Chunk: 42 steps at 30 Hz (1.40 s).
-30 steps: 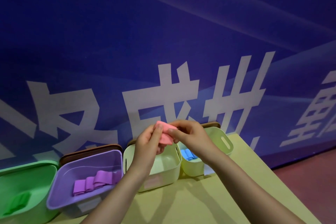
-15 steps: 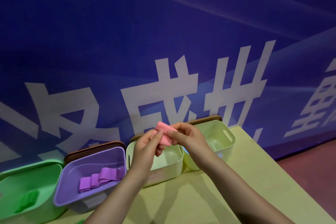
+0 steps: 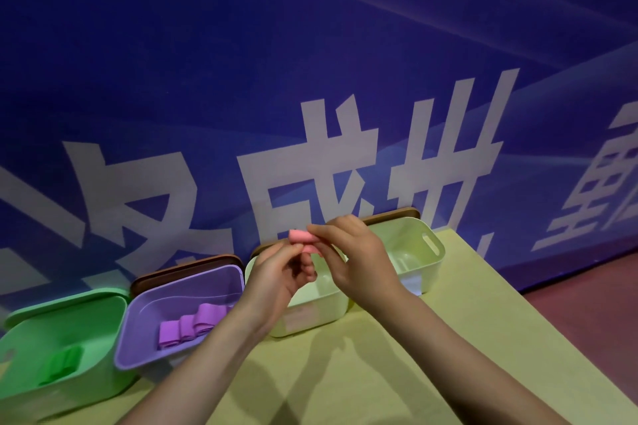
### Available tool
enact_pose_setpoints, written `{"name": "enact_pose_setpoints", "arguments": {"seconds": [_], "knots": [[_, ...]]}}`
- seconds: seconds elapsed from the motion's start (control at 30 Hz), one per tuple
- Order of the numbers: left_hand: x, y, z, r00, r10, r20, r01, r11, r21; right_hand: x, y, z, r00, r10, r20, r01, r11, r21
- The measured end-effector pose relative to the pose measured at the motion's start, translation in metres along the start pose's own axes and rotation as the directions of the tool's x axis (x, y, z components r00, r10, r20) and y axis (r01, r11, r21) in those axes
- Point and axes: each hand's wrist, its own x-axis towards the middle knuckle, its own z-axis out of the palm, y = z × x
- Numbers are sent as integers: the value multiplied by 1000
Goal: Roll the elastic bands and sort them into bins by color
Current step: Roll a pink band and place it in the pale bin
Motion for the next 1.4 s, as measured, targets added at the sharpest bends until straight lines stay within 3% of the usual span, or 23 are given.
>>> {"name": "enact_pose_setpoints", "arguments": {"seconds": [0.2, 0.3, 0.43, 0.5, 0.57, 0.67, 0.73, 0.97, 1.1, 1.27, 1.33, 1.4], "knots": [[-9, 1, -3, 999, -30, 11, 30, 999, 12, 2, -4, -12, 976, -140, 167, 150, 987, -51], [-10, 1, -7, 999, -26, -20, 26, 1000, 2, -1, -7, -18, 954, -142, 263, 160, 986, -48], [-15, 2, -10, 999, -2, -43, 2, 1000, 4, -8, -13, -20, 953, -124, 275, 133, 991, -12], [-16, 0, -10, 999, 9, -53, -9, 1000, 6, -12, -18, -16, 973, -54, 223, 42, 997, 59], [-18, -2, -7, 999, 23, -38, -22, 1000, 19, -15, -25, -11, 982, 156, 106, -177, 957, 230], [-21, -3, -2, 999, 42, -30, -42, 999, 5, -19, -31, -8, 844, 528, 93, -508, 733, 452], [-21, -5, -2, 998, 55, -25, -54, 999, 4, -22, -34, -6, 773, 615, 159, -595, 613, 520], [-23, -15, -12, 991, 134, 16, -134, 965, 224, -21, -36, -9, 695, 676, 243, -647, 442, 621], [-17, -17, -18, 988, 143, -53, -127, 964, 233, -24, -36, -6, 673, 685, 278, -682, 431, 591], [-10, -20, -14, 988, 72, -134, -52, 988, 146, -24, -38, 2, 709, 664, 238, -635, 454, 626], [-7, -22, -13, 987, 50, -153, -39, 996, 78, -22, -37, 5, 707, 673, 218, -612, 427, 666], [-3, -24, -15, 984, 38, -174, -30, 998, 51, -21, -34, 12, 660, 715, 231, -619, 343, 707]]}}
